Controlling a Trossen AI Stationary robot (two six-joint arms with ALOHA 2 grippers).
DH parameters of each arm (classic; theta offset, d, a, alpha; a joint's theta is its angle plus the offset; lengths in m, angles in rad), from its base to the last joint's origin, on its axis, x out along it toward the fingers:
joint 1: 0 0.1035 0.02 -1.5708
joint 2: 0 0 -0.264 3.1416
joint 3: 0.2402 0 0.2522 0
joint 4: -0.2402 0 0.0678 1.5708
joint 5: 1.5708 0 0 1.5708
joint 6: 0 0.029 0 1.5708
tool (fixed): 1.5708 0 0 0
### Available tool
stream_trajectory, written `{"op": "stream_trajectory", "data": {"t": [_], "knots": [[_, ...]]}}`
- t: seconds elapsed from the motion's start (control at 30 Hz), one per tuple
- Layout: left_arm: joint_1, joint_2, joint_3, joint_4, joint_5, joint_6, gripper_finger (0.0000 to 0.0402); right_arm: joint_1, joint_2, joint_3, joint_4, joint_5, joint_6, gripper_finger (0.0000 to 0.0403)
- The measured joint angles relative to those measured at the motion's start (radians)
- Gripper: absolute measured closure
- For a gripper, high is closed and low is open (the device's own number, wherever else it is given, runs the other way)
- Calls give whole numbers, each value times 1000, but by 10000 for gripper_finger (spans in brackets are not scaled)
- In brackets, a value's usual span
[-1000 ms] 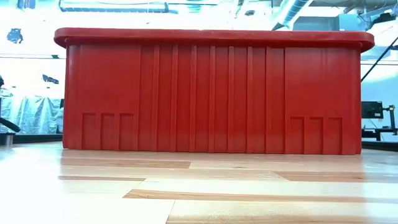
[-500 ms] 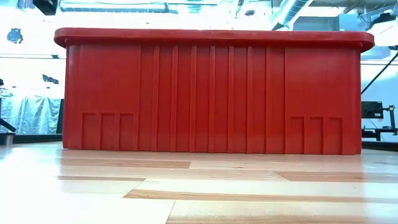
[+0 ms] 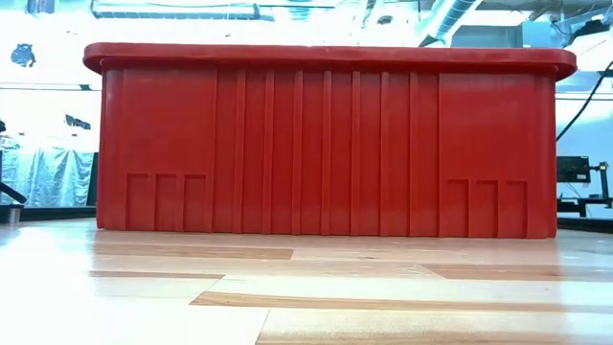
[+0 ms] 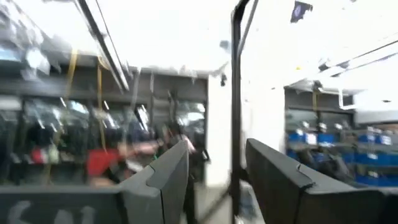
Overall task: Pick and place slides into bin
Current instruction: Return to Home Position
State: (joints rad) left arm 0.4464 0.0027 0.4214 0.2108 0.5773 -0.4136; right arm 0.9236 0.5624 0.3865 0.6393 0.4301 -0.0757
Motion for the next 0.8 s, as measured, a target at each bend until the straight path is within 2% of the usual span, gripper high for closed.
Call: {"op": "stream_trajectory", "data": {"t": [0.1,0.27,0.4,0.6,0.73,0.8], "knots": [[-22,3,3,0,-67,63,248,31,-1,0,12,48,-11,333],[-50,76,-1,-191,-214,127,248,51,0,0,12,96,-12,333],[-134,195,-19,-129,-222,170,248,52,-1,0,12,99,-12,333],[-380,350,-8,-23,-343,277,248,52,0,0,12,99,-12,333],[-581,343,9,-66,-443,317,248,52,0,0,12,99,-4,333],[-681,307,15,-144,-538,323,248,52,0,0,-1,99,-4,333]]}}
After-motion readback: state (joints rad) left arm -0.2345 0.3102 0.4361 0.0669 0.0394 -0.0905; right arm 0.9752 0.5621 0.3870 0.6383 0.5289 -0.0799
